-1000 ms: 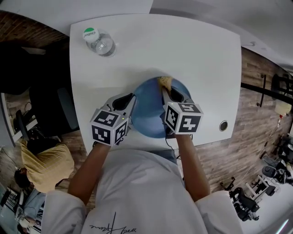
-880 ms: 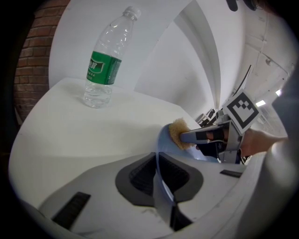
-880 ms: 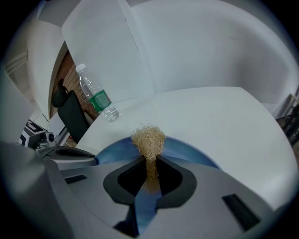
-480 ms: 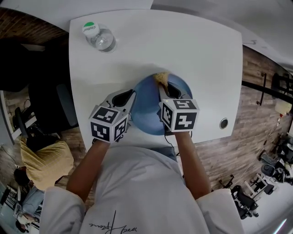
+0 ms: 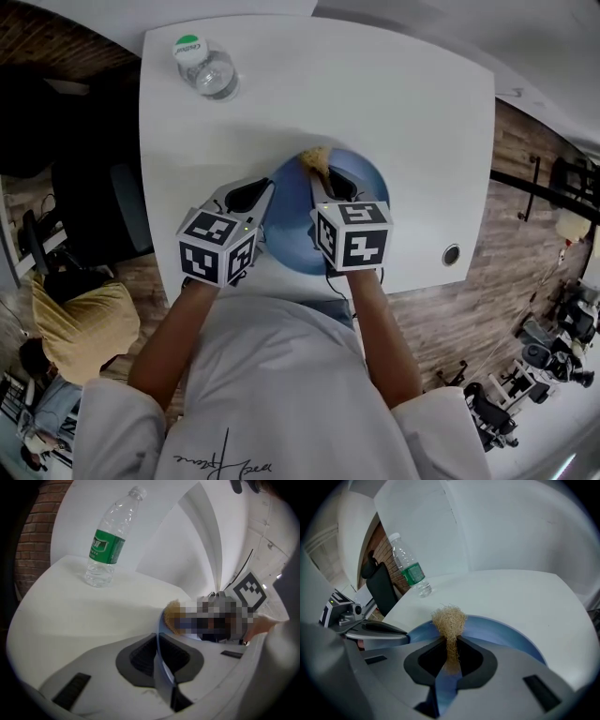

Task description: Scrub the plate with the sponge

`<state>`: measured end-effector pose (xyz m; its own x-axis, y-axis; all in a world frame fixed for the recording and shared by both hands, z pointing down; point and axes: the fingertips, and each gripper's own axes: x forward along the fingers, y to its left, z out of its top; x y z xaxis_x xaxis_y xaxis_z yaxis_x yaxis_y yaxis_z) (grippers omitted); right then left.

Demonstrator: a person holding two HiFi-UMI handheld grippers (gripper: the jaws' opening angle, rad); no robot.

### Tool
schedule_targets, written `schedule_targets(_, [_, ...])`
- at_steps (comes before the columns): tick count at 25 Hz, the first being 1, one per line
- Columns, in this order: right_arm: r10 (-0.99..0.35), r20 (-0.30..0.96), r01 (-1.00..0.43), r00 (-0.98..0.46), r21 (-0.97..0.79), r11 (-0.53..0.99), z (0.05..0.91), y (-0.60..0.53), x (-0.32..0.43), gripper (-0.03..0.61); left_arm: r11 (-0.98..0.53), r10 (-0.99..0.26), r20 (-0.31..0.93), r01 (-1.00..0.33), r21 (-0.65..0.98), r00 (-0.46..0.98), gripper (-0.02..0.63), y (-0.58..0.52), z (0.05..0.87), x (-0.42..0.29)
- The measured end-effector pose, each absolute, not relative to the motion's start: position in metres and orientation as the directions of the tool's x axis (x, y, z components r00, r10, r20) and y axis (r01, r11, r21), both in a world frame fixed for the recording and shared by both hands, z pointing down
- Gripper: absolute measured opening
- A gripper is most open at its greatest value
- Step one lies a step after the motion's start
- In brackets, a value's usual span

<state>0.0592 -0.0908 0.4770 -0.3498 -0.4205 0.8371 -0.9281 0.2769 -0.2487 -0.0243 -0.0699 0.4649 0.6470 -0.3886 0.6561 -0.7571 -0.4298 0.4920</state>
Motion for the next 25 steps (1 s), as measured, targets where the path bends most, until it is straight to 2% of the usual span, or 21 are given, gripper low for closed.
schedule_targets(16, [-0.373,0.837,-0.896,-0.399,-0.269,0.354,0.478,-0.074,0.027,0.040,-0.387,-0.389,0.650,-0.756,0.528,0.653,0.017,-0.069,0.467,-0.027])
schedule_targets(25, [-0.339,0.817,-0.881,-0.466,-0.394,0.263,0.478,-0.058,0.015,0.040,-0.381,-0.402,0.642,-0.757,0.531,0.653,0.018,-0.071,0.465,-0.027])
